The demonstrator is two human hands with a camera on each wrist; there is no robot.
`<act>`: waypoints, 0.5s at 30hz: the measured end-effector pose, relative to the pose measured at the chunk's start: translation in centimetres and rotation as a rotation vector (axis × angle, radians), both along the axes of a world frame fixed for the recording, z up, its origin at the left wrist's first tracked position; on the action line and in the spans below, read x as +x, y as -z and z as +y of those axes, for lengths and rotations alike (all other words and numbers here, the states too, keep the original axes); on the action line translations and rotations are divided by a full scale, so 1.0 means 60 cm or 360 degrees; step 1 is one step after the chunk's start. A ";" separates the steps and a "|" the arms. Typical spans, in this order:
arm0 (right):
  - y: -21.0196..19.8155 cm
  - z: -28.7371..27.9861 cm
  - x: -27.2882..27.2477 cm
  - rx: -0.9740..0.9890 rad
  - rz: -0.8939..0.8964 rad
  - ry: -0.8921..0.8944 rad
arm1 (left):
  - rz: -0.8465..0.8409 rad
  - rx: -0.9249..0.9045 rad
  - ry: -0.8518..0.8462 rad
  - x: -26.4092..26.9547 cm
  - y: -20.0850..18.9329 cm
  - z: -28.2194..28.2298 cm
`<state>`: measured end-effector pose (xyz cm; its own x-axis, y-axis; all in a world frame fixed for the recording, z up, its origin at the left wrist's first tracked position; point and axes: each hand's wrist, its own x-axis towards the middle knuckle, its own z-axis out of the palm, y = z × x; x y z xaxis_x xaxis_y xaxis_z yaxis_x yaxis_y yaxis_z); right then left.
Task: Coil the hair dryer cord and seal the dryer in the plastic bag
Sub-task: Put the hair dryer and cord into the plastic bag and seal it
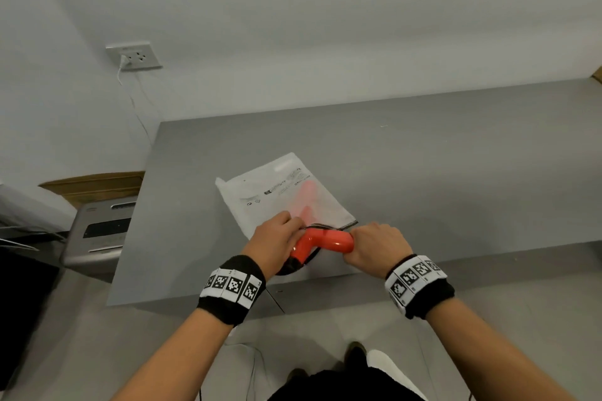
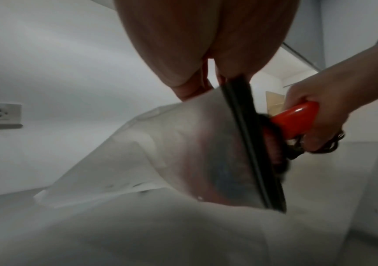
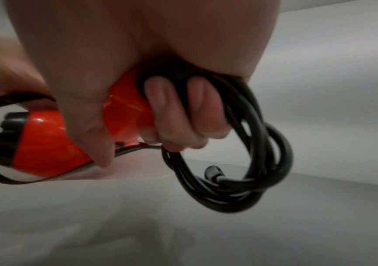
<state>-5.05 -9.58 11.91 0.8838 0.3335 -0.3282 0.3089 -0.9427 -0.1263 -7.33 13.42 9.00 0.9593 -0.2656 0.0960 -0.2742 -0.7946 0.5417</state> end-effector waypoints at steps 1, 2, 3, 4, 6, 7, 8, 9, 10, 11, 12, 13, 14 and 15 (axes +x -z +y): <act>0.002 0.007 0.003 0.0045 -0.0008 0.0069 | -0.0081 -0.0024 0.0040 -0.002 0.000 -0.010; 0.005 0.014 0.004 0.0089 -0.0014 0.0119 | -0.0151 -0.0054 0.0064 -0.004 0.001 -0.020; 0.008 0.022 0.005 0.0136 -0.0022 0.0148 | -0.0196 -0.0090 0.0072 -0.004 0.002 -0.030; 0.009 0.029 0.006 0.0194 -0.0032 0.0164 | -0.0207 -0.0125 0.0072 -0.004 0.003 -0.038; 0.013 0.041 0.006 0.0323 -0.0029 0.0211 | -0.0181 -0.0149 0.0022 -0.003 0.003 -0.044; 0.018 0.044 0.005 0.0390 -0.0020 0.0244 | -0.0168 -0.0134 -0.0035 0.000 0.005 -0.041; 0.023 0.045 0.004 0.0444 -0.0013 0.0276 | -0.0164 -0.0116 -0.0099 0.002 0.006 -0.036; 0.029 0.047 0.003 0.0481 -0.0008 0.0314 | -0.0159 -0.0098 -0.0155 0.004 0.007 -0.030; 0.036 0.048 0.002 0.0508 -0.0009 0.0349 | -0.0156 -0.0091 -0.0185 0.005 0.006 -0.027; 0.041 0.051 -0.001 0.0522 -0.0009 0.0372 | -0.0143 -0.0100 -0.0180 0.005 0.003 -0.029; 0.046 0.055 -0.004 0.0532 -0.0012 0.0380 | -0.0127 -0.0114 -0.0133 0.002 -0.002 -0.038; 0.049 0.060 -0.009 0.0535 -0.0016 0.0381 | -0.0107 -0.0119 -0.0055 -0.003 -0.009 -0.052; 0.051 0.063 -0.013 0.0541 -0.0026 0.0373 | -0.0101 -0.0104 0.0025 -0.008 -0.016 -0.069; 0.053 0.066 -0.015 0.0546 -0.0037 0.0371 | -0.0110 -0.0098 0.0074 -0.013 -0.021 -0.083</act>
<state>-5.94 -5.63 8.75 0.9544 0.2101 -0.2119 0.0985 -0.8922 -0.4408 -8.10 8.43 10.26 0.9366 -0.3013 0.1789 -0.3484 -0.7459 0.5677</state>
